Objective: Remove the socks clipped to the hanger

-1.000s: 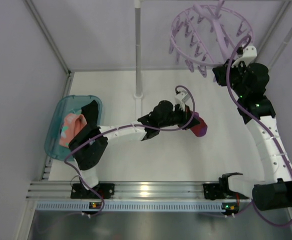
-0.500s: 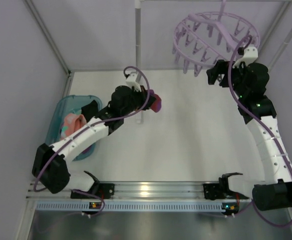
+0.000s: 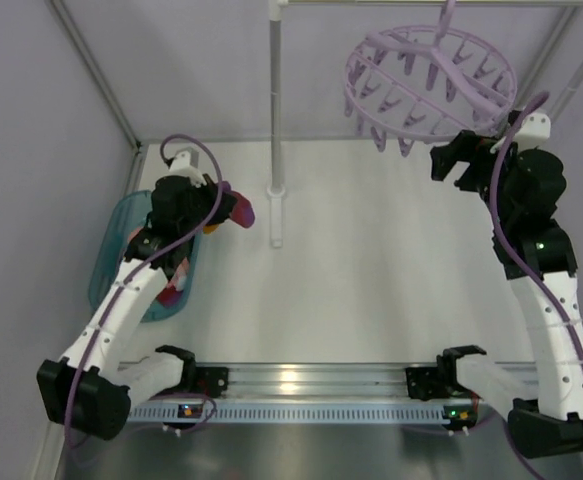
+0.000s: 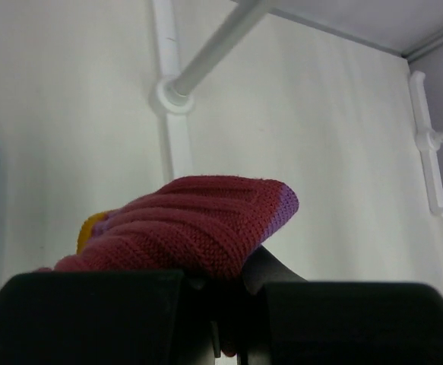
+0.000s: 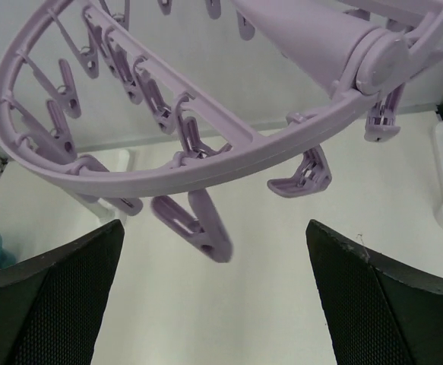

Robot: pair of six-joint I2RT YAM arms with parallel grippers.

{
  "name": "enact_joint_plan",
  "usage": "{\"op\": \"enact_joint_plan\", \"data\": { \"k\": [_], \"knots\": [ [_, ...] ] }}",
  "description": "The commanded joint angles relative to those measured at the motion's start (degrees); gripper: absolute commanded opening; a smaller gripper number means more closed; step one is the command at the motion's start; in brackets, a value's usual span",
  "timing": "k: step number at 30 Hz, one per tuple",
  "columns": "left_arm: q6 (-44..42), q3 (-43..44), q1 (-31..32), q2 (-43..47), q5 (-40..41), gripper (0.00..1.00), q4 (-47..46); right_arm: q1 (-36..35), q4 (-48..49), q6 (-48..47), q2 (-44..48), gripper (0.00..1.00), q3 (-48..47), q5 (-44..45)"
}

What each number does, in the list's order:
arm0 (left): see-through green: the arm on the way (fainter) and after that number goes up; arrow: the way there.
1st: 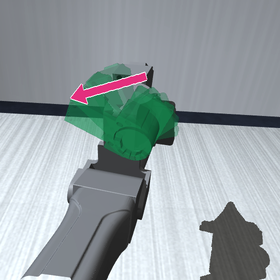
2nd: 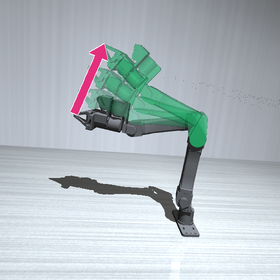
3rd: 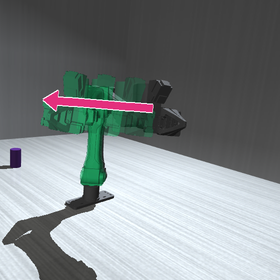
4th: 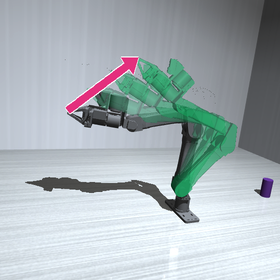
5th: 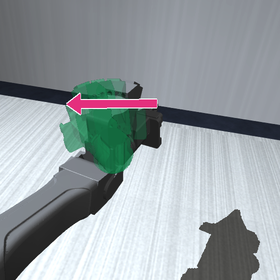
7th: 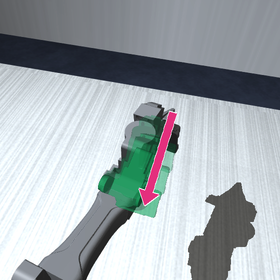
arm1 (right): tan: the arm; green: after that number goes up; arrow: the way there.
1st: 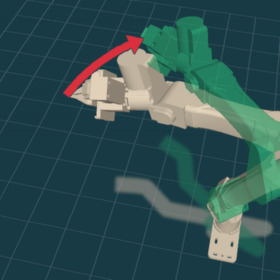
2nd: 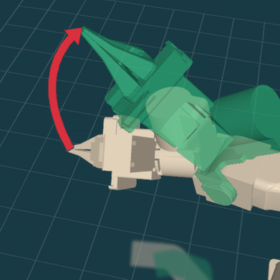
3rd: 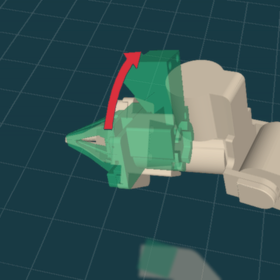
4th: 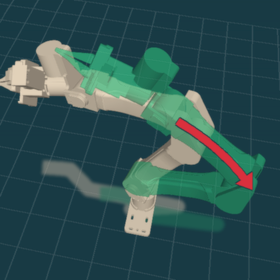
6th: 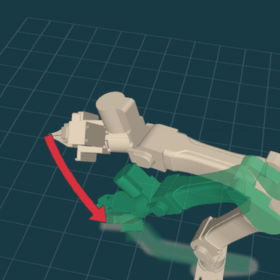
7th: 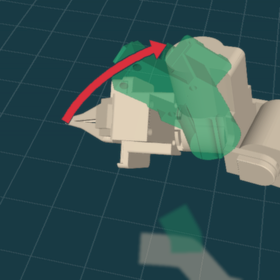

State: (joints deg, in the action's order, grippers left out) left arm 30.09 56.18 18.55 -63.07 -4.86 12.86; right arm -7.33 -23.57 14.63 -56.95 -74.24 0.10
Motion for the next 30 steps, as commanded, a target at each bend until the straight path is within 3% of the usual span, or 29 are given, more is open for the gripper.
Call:
{"op": "enact_joint_plan", "data": {
  "k": [1,8,16,25,30],
  "knots": [
    [0.8,-0.1,-5.0,4.0,-0.8,0.0,5.6,-0.8,-3.2,1.5,2.5,1.0,-0.4,3.0],
    [2.8,1.5,-15.8,5.7,1.3,0.0,13.0,-0.8,-5.8,2.8,4.0,1.0,-1.3,0.5],
    [3.3,1.2,-30.4,3.6,2.0,0.0,14.3,-0.8,-7.3,2.9,4.7,0.99,-1.4,-2.5],
    [-0.9,0.0,-32.5,3.6,19.1,0.0,14.5,-0.8,-7.1,3.8,4.6,0.99,-1.9,-3.7],
    [-0.1,0.3,-32.5,1.4,19.4,0.0,14.5,-0.8,-5.4,5.8,4.5,1.0,-0.6,-5.5]
  ]
}}
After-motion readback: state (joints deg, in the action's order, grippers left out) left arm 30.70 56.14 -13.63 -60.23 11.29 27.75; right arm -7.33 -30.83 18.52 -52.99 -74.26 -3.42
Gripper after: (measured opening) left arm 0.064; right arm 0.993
